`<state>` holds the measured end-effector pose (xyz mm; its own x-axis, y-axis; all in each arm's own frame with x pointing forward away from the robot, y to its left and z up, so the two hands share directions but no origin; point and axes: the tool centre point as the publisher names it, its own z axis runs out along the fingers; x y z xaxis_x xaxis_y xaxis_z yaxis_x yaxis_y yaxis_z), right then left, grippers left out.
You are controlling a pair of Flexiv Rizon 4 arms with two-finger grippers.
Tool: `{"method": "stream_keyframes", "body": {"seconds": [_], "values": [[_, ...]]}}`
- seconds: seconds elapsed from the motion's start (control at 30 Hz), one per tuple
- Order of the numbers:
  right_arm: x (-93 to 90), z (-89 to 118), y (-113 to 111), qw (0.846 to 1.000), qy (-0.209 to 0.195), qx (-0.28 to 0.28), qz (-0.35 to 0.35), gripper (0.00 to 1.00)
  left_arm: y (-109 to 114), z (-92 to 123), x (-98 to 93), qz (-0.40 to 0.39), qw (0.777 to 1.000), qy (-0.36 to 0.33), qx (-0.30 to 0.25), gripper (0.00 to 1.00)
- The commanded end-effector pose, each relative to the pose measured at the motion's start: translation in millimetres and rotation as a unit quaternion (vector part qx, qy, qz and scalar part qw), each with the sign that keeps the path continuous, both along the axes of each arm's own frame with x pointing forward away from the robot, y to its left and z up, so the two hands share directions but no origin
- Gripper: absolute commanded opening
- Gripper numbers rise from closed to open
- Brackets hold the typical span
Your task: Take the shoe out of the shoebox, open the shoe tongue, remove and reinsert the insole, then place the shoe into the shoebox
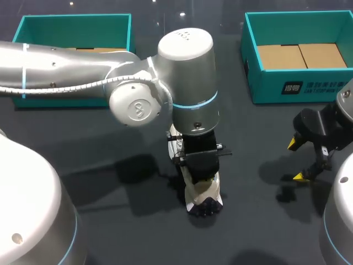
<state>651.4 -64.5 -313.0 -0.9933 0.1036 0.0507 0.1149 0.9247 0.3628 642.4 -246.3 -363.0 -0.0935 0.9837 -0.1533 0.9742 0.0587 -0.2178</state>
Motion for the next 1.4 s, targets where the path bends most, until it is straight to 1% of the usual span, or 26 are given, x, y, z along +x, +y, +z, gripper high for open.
{"method": "stream_keyframes", "body": {"seconds": [0.03,0.3,0.6,0.7,0.87,1.1,1.17,1.27,1.33,1.4], "values": [[-2.1,0.3,-0.3,1.0,-0.001,-0.001,0.0,1.0,6.4,3.0,0.0,0.015,0.998,-0.011,-0.058,0.0],[-2.1,0.3,-0.3,1.0,-0.001,-0.001,0.0,1.0,-2.6,10.7,6.8,0.029,0.995,-0.034,-0.093,0.0],[-2.1,0.3,-0.3,1.0,-0.001,-0.001,0.0,1.0,-9.1,8.2,16.9,0.053,0.991,-0.048,-0.113,0.0],[-2.1,0.3,-0.3,1.0,-0.001,-0.001,0.0,1.0,-12.0,2.6,20.1,0.057,0.991,-0.049,-0.112,0.0],[-2.1,0.3,-0.3,1.0,-0.001,-0.001,0.0,1.0,-15.9,-11.0,21.1,0.056,0.993,-0.043,-0.095,0.0],[-2.1,0.3,-0.3,1.0,-0.001,-0.001,0.0,1.0,-9.4,-22.8,22.4,0.058,0.995,-0.035,-0.072,0.0],[-2.1,0.3,-0.3,1.0,-0.001,-0.001,0.0,1.0,-4.1,-19.4,20.0,0.057,0.995,-0.036,-0.073,0.0],[-2.1,0.3,-0.3,1.0,-0.001,-0.001,0.0,1.0,2.2,-6.0,17.7,0.061,0.992,-0.048,-0.097,0.0],[-2.1,0.3,-0.3,1.0,-0.001,-0.001,0.0,1.0,2.5,1.8,17.1,0.062,0.99,-0.056,-0.11,0.0],[-2.1,0.3,-0.3,1.0,-0.001,-0.001,0.0,1.0,-0.3,4.4,17.6,0.062,0.989,-0.061,-0.116,0.0]]}}
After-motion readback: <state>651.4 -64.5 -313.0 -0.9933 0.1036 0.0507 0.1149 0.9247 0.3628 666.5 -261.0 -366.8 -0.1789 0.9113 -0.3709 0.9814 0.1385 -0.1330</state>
